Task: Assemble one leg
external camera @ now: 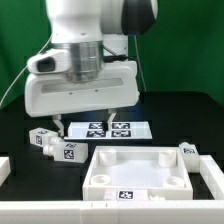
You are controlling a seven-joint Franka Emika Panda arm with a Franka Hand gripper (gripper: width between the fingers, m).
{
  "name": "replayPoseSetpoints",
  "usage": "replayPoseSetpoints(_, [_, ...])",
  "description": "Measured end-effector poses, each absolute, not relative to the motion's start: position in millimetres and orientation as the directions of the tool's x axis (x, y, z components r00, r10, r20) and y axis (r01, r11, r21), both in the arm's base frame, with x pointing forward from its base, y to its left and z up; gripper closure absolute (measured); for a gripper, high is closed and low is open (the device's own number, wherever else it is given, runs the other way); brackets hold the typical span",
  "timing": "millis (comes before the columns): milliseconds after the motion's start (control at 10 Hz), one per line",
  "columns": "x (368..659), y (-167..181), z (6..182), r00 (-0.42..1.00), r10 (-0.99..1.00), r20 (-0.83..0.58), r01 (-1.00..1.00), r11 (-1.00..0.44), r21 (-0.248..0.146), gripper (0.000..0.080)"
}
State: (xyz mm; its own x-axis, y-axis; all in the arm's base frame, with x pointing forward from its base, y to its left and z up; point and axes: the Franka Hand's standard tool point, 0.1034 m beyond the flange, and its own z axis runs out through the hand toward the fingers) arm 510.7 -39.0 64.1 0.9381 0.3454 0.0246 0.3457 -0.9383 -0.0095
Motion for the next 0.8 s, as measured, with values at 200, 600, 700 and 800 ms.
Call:
replayPoseSetpoints(200, [510, -42, 63.6, 0.891, 0.454, 0.024, 0.454, -0.891, -0.006, 0.0150])
replayPoseSetpoints(600, [512, -57, 61.4, 0.513, 0.857, 0.054, 0.845, -0.515, 0.142, 0.0150])
replayPoseSetpoints(700, [511, -55, 60.8, 0.446, 0.894, 0.046, 0.878, -0.447, 0.171, 0.0150])
replayPoseSetpoints(800, [513, -52, 61.8, 0.324, 0.946, 0.023, 0.925, -0.321, 0.203, 0.0150])
